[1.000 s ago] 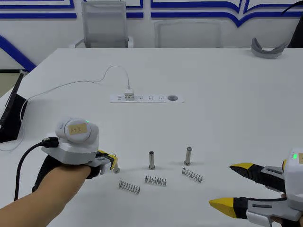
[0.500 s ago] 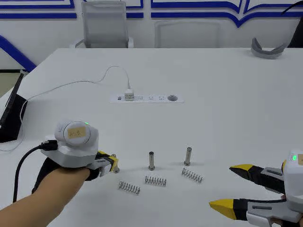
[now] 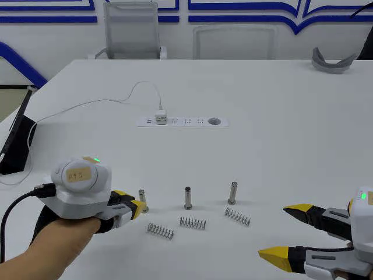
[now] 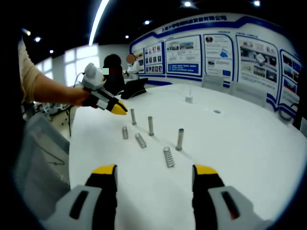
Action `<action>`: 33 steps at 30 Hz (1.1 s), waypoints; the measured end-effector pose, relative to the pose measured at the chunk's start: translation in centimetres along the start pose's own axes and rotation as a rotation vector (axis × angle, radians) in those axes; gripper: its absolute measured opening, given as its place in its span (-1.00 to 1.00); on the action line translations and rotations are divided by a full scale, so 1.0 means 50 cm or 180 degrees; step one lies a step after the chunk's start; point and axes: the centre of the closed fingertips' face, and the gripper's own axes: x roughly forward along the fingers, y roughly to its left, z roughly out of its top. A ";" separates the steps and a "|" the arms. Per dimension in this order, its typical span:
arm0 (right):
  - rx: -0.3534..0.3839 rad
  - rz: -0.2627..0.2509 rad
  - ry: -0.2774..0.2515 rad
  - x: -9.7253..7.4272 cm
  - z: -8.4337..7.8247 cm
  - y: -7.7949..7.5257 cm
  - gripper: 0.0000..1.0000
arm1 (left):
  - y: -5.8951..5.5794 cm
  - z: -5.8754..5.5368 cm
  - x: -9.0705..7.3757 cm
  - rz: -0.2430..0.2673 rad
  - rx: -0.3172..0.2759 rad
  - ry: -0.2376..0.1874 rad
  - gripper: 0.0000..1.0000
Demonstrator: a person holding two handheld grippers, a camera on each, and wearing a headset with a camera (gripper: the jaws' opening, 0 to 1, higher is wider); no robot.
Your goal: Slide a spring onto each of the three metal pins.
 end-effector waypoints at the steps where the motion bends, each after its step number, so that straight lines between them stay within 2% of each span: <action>1: -0.0001 0.0000 0.0000 0.000 0.000 0.000 0.29 | -0.004 -0.002 -0.003 -0.0027 0.0001 -0.0017 -0.69; 4: 0.0001 -0.0002 0.0005 0.000 -0.001 -0.001 0.29 | -0.022 -0.012 -0.011 -0.0145 0.0075 -0.0044 -0.67; 5: 0.0001 0.0002 0.0011 0.001 -0.002 0.000 0.29 | -0.033 -0.017 -0.012 -0.0234 0.0160 -0.0045 -0.65; 10: -0.0011 0.0019 0.0036 0.005 -0.003 0.004 0.29 | -0.064 -0.041 -0.008 -0.0486 0.0359 0.0020 -0.58; 12: -0.0013 0.0018 0.0034 0.004 -0.002 0.006 0.29 | -0.072 -0.045 -0.005 -0.0556 0.0401 0.0030 -0.57; 18: 0.0001 -0.0007 0.0044 0.002 -0.005 0.002 0.28 | -0.096 -0.047 0.008 -0.0781 0.0679 0.0047 -0.48; 21: 0.0004 -0.0012 0.0052 0.002 -0.006 0.002 0.28 | -0.100 -0.047 0.020 -0.0828 0.0769 0.0088 -0.45; 27: 0.0007 -0.0034 0.0052 0.001 -0.005 -0.001 0.28 | -0.103 -0.047 0.044 -0.0930 0.0824 0.0158 -0.42; 33: 0.0021 -0.0060 0.0052 -0.003 -0.007 -0.006 0.28 | -0.099 -0.071 0.055 -0.0993 0.0860 0.0345 -0.49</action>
